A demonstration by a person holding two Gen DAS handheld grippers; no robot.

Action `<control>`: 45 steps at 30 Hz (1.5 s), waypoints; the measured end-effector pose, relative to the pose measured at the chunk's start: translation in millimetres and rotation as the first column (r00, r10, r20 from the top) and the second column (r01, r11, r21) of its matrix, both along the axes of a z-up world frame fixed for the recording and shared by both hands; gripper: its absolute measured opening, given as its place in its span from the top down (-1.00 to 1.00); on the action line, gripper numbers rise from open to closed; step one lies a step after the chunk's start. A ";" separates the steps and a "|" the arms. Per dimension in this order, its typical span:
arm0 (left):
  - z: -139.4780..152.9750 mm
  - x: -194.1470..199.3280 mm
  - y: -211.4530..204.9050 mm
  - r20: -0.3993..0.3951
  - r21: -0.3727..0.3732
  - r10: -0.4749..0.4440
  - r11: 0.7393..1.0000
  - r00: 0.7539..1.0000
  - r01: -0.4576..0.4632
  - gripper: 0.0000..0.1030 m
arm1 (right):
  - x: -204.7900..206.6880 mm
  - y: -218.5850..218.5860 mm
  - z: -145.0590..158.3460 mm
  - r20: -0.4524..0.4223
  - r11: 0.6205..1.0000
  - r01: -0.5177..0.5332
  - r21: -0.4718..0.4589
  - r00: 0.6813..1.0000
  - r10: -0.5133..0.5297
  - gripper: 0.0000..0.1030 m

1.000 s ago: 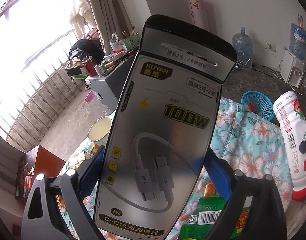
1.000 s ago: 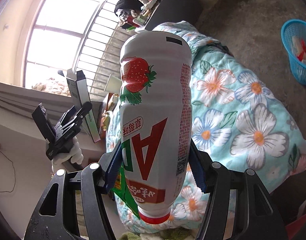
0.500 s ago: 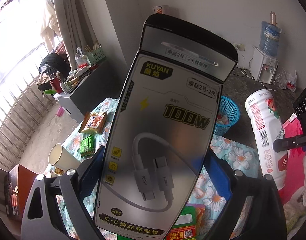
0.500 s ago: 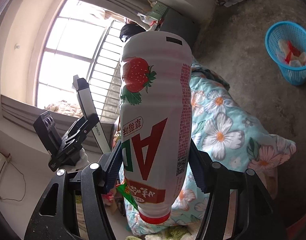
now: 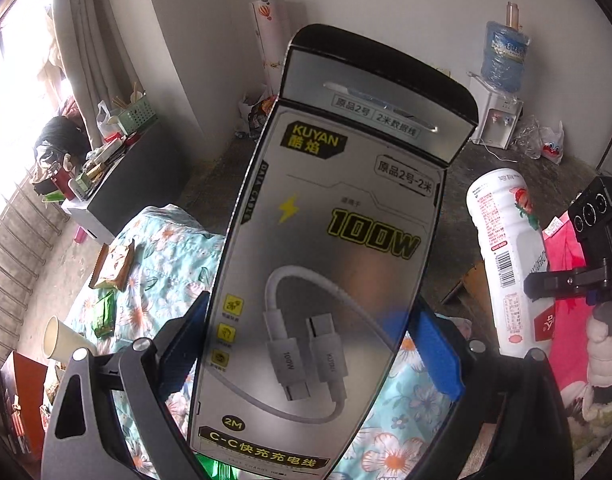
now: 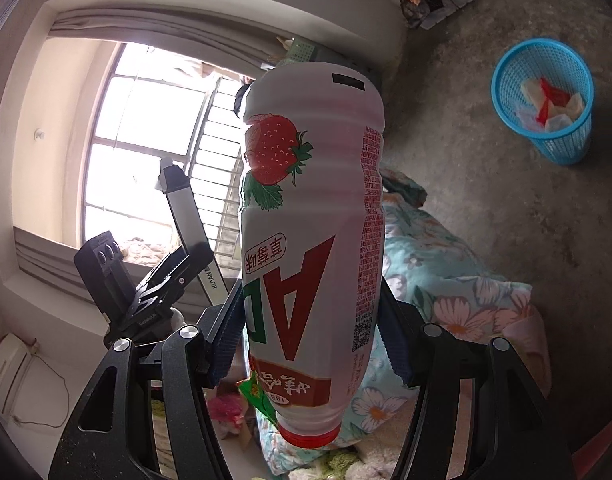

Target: Collect trash

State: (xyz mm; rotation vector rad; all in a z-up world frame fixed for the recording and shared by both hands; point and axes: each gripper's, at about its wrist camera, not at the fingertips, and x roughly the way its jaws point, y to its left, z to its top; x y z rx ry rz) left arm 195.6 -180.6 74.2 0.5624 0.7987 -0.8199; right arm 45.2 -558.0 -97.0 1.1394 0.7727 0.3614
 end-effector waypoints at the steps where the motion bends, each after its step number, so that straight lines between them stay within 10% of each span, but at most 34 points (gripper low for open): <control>1: -2.8 -1.1 -5.6 -0.007 0.000 -0.007 1.000 1.000 0.007 -0.78 | -1.4 -2.7 -1.2 0.001 1.000 0.006 0.001 1.000 -0.006 -0.12; 16: -78.4 13.1 -100.8 -0.297 0.000 -0.081 0.996 0.951 0.085 -0.78 | -9.0 -53.5 -60.7 -0.106 0.989 0.124 0.086 0.988 -0.114 -0.13; 28: -160.9 77.7 -240.9 -0.591 0.015 -0.058 0.996 0.804 0.083 -0.77 | 52.0 -141.1 -128.8 -0.255 0.929 0.314 0.196 0.931 -0.261 -0.13; 37: -165.9 118.2 -281.8 -0.619 -0.073 0.031 0.993 0.785 -0.097 -0.75 | 154.4 -215.6 -214.3 -0.411 0.909 0.409 0.076 0.844 -0.346 -0.50; 41: -138.2 108.4 -244.7 -0.572 -0.118 -0.025 0.992 0.820 -0.051 -0.75 | 151.5 -214.4 -258.1 -0.533 0.906 0.421 0.047 0.777 -0.334 -0.50; 45: -108.3 103.4 -195.5 -0.494 -0.142 -0.037 0.989 0.869 -0.039 -0.75 | 118.0 -203.9 -258.1 -0.474 0.911 0.411 0.006 0.804 -0.360 -0.50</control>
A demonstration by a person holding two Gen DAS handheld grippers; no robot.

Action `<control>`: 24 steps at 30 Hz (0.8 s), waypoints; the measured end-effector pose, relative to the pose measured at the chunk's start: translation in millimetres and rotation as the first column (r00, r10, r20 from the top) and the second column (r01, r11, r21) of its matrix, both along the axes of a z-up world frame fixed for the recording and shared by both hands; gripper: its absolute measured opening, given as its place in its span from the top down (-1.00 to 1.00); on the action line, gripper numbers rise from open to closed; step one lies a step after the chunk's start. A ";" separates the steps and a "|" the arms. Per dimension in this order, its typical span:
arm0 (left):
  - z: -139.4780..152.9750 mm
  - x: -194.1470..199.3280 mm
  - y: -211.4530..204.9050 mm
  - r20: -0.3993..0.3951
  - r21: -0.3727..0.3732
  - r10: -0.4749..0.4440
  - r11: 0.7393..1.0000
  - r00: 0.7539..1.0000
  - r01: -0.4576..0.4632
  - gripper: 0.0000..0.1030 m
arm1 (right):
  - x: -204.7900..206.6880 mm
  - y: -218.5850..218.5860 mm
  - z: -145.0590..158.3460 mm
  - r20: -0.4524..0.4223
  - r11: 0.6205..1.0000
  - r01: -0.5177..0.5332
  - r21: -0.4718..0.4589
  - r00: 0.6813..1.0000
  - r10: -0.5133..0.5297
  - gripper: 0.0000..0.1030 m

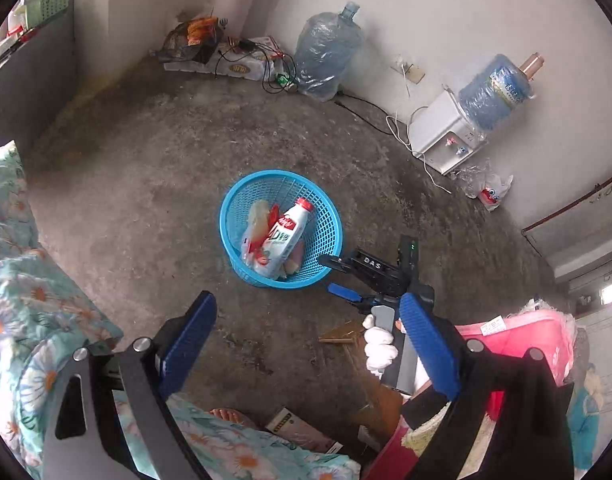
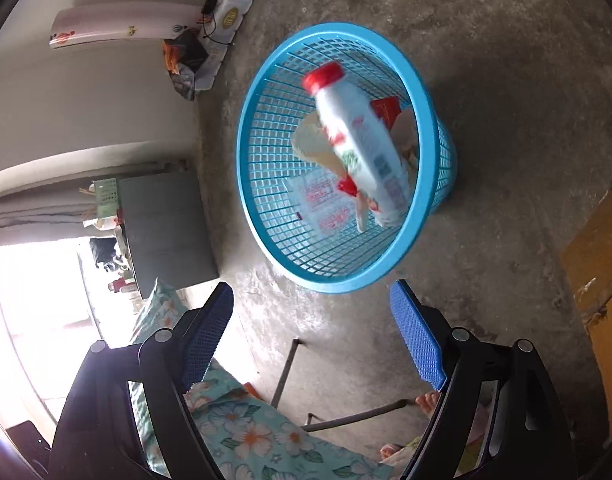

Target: Collect trash

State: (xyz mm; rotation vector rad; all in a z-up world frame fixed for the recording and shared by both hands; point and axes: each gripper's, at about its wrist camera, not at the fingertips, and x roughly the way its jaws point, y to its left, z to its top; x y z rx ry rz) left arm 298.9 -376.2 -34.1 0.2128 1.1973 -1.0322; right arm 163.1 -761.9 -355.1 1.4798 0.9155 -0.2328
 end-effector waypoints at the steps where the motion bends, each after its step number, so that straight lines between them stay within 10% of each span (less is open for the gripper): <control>1: 5.9 -1.0 11.1 0.016 0.001 0.001 1.000 1.000 -0.001 -0.75 | -11.8 3.5 3.3 0.003 1.000 -0.010 -0.021 1.000 0.010 -0.50; 9: 44.0 -14.8 102.0 0.119 -0.047 0.063 0.997 0.991 -0.058 -0.75 | -91.1 70.0 19.1 -0.185 0.892 -0.346 -0.290 0.935 0.303 -0.50; 12: 52.1 -23.9 130.1 0.105 -0.079 0.096 0.993 0.990 -0.088 -0.75 | -89.4 116.5 -4.3 -0.323 0.773 -0.566 -0.285 0.816 0.479 -0.51; 18: 58.8 -43.5 172.4 0.111 -0.087 0.138 0.988 0.984 -0.129 -0.75 | -108.3 210.1 -95.2 -0.546 0.488 -0.866 -0.111 0.464 0.698 -0.52; 24: 56.4 -52.3 186.6 0.109 -0.072 0.151 0.987 0.982 -0.144 -0.75 | -168.5 255.7 -166.6 -0.684 0.409 -0.912 -0.038 0.322 0.654 -0.53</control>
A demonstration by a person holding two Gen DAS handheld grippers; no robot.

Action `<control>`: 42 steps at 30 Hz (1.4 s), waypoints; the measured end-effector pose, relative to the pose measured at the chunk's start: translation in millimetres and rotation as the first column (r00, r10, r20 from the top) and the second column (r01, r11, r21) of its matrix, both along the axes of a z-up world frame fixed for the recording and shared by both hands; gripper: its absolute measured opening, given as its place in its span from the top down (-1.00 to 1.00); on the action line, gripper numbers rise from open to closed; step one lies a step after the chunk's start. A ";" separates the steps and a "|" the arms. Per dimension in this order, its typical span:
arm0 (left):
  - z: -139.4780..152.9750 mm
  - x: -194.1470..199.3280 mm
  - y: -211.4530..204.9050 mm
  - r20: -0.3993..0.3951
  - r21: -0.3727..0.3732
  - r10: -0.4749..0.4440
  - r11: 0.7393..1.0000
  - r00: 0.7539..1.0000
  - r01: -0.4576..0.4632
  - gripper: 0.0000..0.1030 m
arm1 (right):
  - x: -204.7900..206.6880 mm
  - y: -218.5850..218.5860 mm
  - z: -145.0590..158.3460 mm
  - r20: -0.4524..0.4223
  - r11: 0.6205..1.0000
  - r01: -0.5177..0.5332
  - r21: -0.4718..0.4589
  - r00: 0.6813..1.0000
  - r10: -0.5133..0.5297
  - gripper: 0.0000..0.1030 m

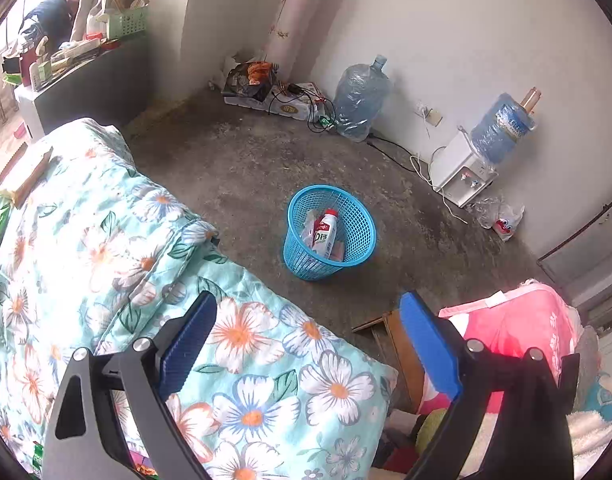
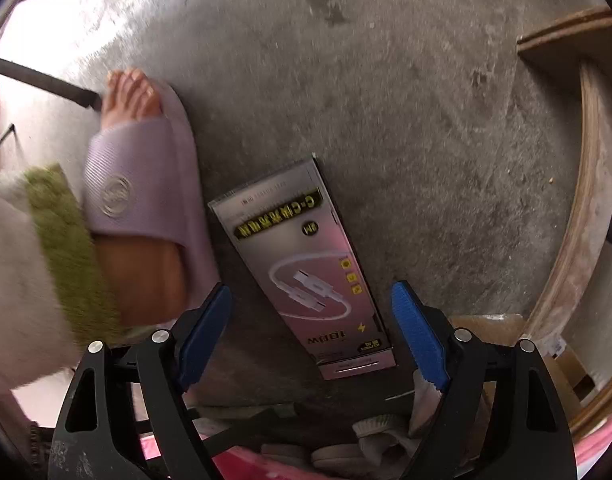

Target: Collect trash

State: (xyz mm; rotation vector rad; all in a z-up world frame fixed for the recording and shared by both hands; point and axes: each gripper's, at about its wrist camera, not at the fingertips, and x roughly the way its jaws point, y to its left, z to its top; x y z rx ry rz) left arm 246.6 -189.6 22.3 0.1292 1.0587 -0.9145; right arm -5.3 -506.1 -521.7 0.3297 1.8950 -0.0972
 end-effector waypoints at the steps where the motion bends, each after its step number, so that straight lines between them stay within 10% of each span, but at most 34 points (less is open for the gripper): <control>1: -0.5 -0.2 0.0 -0.007 0.000 0.002 1.000 1.000 -0.002 -0.75 | -8.1 3.8 -8.4 -0.006 1.000 -0.011 -0.020 1.000 0.011 -0.53; 27: -2.8 3.4 16.3 -0.015 0.064 0.051 0.997 0.999 -0.050 -0.75 | -40.6 68.8 -65.4 0.007 0.969 -0.228 -0.090 0.973 0.229 -0.84; 42: 7.1 -6.4 29.0 0.004 0.058 0.067 0.996 0.998 -0.067 -0.75 | -41.8 6.8 -64.9 -0.014 0.993 -0.026 -0.116 1.000 0.024 -0.62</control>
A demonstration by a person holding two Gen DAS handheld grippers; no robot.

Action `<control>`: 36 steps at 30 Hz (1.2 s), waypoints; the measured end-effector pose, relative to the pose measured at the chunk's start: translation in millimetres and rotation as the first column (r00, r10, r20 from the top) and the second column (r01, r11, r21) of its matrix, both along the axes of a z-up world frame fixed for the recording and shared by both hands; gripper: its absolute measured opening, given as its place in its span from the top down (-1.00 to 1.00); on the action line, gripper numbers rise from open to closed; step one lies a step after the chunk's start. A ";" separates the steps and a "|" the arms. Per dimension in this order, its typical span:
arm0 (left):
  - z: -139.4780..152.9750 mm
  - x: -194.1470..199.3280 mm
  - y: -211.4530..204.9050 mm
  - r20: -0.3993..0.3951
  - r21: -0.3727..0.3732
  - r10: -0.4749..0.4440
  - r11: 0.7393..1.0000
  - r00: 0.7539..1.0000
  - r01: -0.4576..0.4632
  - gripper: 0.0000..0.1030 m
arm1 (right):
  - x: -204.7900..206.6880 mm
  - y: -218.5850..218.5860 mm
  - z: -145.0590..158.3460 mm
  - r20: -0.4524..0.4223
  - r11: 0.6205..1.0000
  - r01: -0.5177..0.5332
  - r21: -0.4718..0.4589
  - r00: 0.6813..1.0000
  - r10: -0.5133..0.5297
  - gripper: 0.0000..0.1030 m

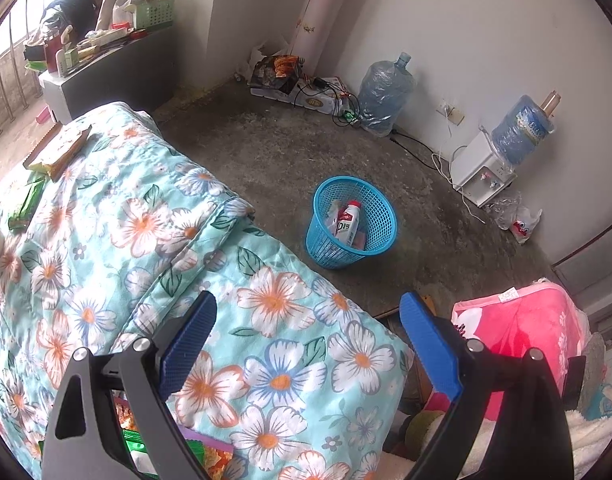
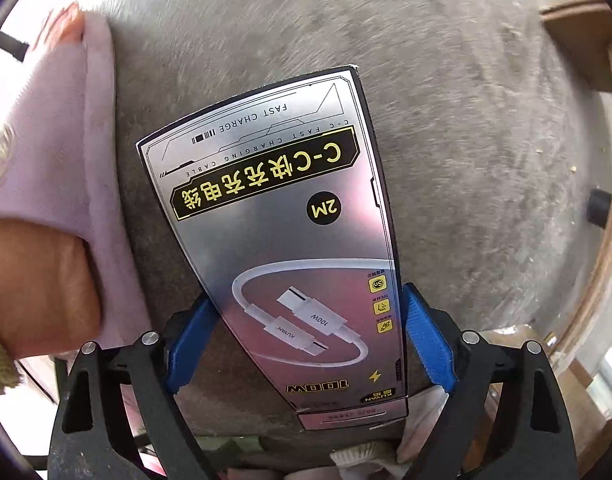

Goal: Collect trash
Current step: 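Carry the cable box over the blue wastebasket and open the right tool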

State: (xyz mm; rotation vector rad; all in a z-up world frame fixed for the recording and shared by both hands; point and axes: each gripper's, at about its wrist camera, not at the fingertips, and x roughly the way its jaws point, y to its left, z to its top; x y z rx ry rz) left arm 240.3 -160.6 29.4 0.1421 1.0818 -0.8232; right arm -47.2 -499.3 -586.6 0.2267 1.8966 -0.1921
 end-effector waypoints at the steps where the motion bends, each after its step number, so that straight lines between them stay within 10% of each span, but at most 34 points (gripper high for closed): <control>1: 0.5 0.0 1.3 0.000 -0.005 0.001 1.000 1.000 -0.001 -0.75 | 1.7 -6.9 6.2 0.020 1.000 0.030 0.004 0.999 -0.031 -0.62; 8: 4.2 -0.5 10.1 -0.008 -0.052 0.016 0.999 1.000 -0.016 -0.75 | 37.2 -79.9 90.0 0.283 0.969 0.245 -0.037 0.932 -0.225 -0.62; 19: 22.0 3.9 43.9 0.020 -0.071 0.048 0.996 0.999 -0.047 -0.75 | 137.2 -179.3 301.3 0.699 0.929 0.359 0.097 0.640 -0.320 -0.63; 28: 18.9 5.9 87.7 0.001 -0.070 0.159 0.985 0.987 -0.159 -0.75 | 271.3 -249.2 293.5 0.545 0.868 0.455 0.198 0.685 -0.483 -0.69; 36: 17.3 1.9 117.5 -0.014 -0.072 0.220 0.973 0.975 -0.220 -0.75 | 280.5 -258.1 302.1 0.569 0.754 0.533 0.384 0.506 -0.648 -0.69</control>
